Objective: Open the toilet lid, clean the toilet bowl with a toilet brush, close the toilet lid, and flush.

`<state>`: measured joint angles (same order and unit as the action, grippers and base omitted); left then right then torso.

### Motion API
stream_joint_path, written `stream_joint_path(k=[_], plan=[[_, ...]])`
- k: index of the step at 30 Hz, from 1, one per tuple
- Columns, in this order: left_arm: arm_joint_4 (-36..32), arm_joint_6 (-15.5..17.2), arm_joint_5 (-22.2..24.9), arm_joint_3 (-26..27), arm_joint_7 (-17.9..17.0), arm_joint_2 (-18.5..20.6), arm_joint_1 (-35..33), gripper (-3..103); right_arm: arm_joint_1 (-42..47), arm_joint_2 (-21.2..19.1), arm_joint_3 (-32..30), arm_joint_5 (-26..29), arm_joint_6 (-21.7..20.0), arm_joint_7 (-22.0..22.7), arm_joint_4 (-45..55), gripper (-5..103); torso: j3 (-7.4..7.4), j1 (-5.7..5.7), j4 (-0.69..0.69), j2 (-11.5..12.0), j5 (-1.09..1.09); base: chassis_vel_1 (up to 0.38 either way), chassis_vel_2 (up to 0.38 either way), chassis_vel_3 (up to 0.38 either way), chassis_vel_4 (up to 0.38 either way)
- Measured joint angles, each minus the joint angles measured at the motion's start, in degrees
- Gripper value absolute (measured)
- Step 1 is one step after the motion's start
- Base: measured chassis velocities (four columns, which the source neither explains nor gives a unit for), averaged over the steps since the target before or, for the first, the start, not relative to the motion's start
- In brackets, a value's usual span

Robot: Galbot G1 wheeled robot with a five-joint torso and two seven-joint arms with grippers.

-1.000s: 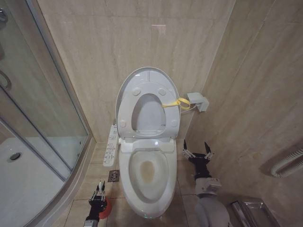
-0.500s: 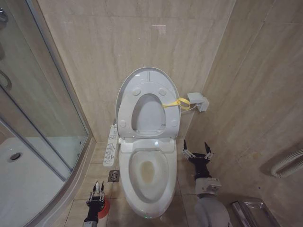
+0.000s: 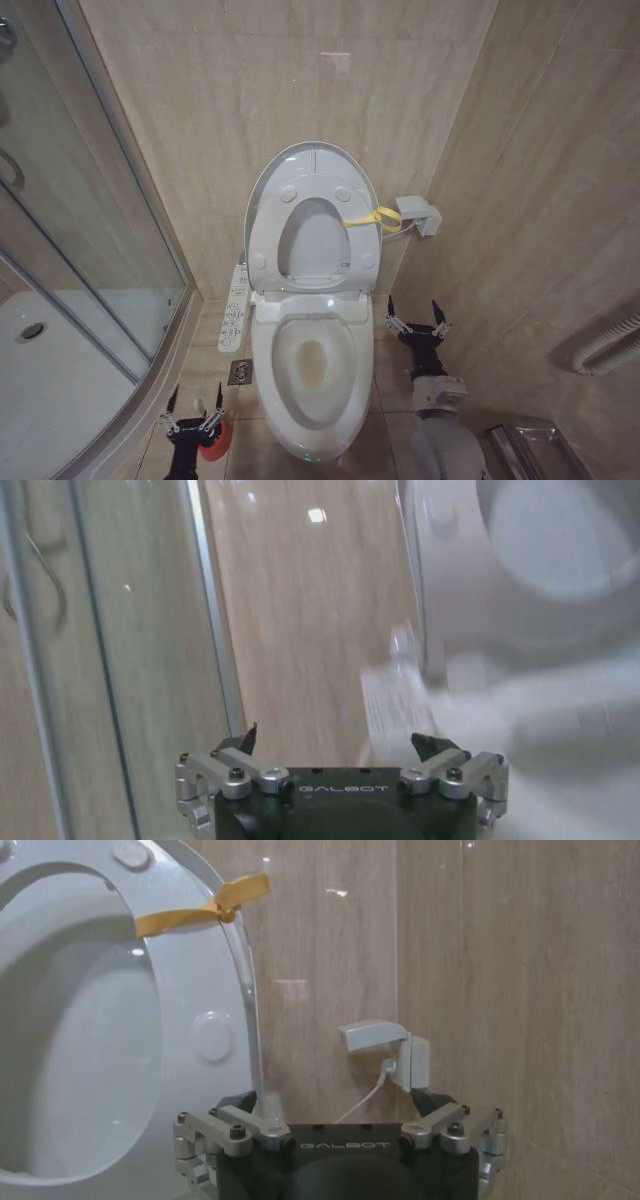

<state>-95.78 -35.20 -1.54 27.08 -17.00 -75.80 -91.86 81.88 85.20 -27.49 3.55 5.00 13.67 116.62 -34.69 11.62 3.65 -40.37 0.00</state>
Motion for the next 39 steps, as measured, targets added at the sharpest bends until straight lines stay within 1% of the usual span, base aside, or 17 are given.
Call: stream_joint_path(k=[1, 2, 3, 5, 6, 8, 9, 11, 12, 14, 15, 16, 18, 19, 21, 28, 39], plan=[[-3.8, 1.5, 0.4, 0.7, -0.2, 0.1, -1.0, 86, 0.0, 0.0, 0.0, 0.0, 0.0, 0.0, 0.0, 100, 0.0, 0.0, 0.0, 0.0, 0.0, 0.0, 0.0, 0.0, 0.0], [-7.9, 3.3, 0.7, 1.3, -0.5, 0.2, -1.8, 100, 0.0, 0.0, 0.0, 0.0, 0.0, 0.0, 0.0, 100, 0.0, 0.0, 0.02, 0.0, 0.01, 0.0, 0.0, 0.0, 0.0], [-7.9, 3.3, 0.7, 1.3, -0.5, 0.2, -1.8, 100, 0.0, 0.0, 0.0, 0.0, 0.0, 0.0, 0.0, 100, 0.0, 0.0, 0.02, 0.0, 0.01, 0.0, 0.0, 0.0, 0.0], [-16.0, 8.7, 0.3, 2.3, -2.3, 0.5, -3.1, 100, 0.0, 0.0, 0.0, 0.0, 0.0, 0.0, 0.0, 100, 0.0, 0.0, 0.03, 0.0, 0.01, 0.0, 0.0, 0.0, 0.0], [-16.0, 8.7, 0.3, 2.3, -2.3, 0.5, -3.1, 100, 0.0, 0.0, 0.0, 0.0, 0.0, 0.0, 0.0, 100, 0.0, 0.0, 0.03, 0.0, 0.01, 0.0, 0.0, 0.0, 0.0], [-20.6, 12.6, 0.9, 2.8, -2.7, 0.8, -3.9, 100, 0.0, 0.0, 0.0, 0.0, 0.0, 0.0, 0.0, 100, 0.0, 0.0, 0.02, 0.0, 0.01, 0.0, 0.0, 0.0, 0.0], [-22.8, 14.7, 2.2, 3.1, -2.1, 1.0, -4.2, 100, 0.0, 0.0, 0.0, 0.0, 0.0, 0.0, 0.0, 100, 0.0, 0.0, 0.02, 0.0, 0.01, 0.0, 0.0, 0.0, 0.0], [-23.7, 15.4, 3.0, 3.3, -1.6, 1.0, -4.2, 100, 0.0, 0.0, 0.0, 0.0, 0.0, 0.0, 0.0, 100, 0.0, 0.0, 0.01, 0.0, 0.01, 0.0, 0.0, 0.0, 0.0], [-25.5, 17.4, 4.7, 3.9, -0.1, 1.1, -4.3, 100, 0.0, 0.0, 0.0, 0.0, 0.0, 0.0, 0.0, 100, 0.0, 0.0, 0.02, 0.0, 0.01, 0.0, 0.0, 0.0, 0.0], [-27.1, 18.9, 7.7, 4.6, 3.3, 1.1, -4.2, 100, 0.0, 0.0, 0.0, 0.0, 0.0, 0.0, 0.0, 100, 0.0, 0.0, 0.02, 0.0, 0.01, 0.0, 0.0, 0.0, 0.0], [-27.1, 18.9, 7.7, 4.6, 3.3, 1.1, -4.2, 100, 0.0, 0.0, 0.0, 0.0, 0.0, 0.0, 0.0, 100, 0.0, 0.0, 0.02, 0.0, 0.01, 0.0, 0.0, 0.0, 0.0], [-28.1, 20.0, 9.0, 4.5, 4.3, 1.0, -4.1, 100, 0.0, 0.0, 0.0, 0.0, 0.0, 0.0, 0.0, 100, 0.0, 0.0, 0.02, 0.0, 0.0, 0.0, 0.0, 0.0, 0.0], [-30.6, 23.7, 10.4, 3.1, 4.4, 0.6, -4.1, 100, 0.0, 0.0, 0.0, 0.0, 0.0, 0.0, 0.0, 100, 0.0, 0.0, 0.02, 0.0, 0.0, 0.0, 0.0, 0.0, 0.0], [-30.6, 23.7, 10.4, 3.1, 4.4, 0.6, -4.1, 100, 0.0, 0.0, 0.0, 0.0, 0.0, 0.0, 0.0, 100, 0.0, 0.0, 0.02, 0.0, 0.0, 0.0, 0.0, 0.0, 0.0], [-32.7, 26.0, 9.6, 1.7, 4.1, 0.1, -3.9, 100, 0.0, 0.0, 0.0, 0.0, 0.0, 0.0, 0.0, 100, 0.0, 0.0, 0.02, 0.0, 0.0, 0.0, 0.0, 0.0, 0.0], [-33.8, 25.7, 8.2, 1.0, 3.9, 0.2, -3.5, 100, 0.0, 0.0, 0.0, 0.0, 0.0, 0.0, 0.0, 100, 0.0, 0.0, 0.02, 0.0, 0.0, 0.0, 0.0, 0.0, 0.0], [-29.2, 20.4, 8.2, 3.0, 4.5, 1.2, -2.5, 100, 0.0, 0.0, 0.0, 0.0, 0.0, 0.0, 0.0, 100, 0.0, 0.0, 0.02, 0.0, 0.0, 0.0, 0.0, 0.0, 0.0]])
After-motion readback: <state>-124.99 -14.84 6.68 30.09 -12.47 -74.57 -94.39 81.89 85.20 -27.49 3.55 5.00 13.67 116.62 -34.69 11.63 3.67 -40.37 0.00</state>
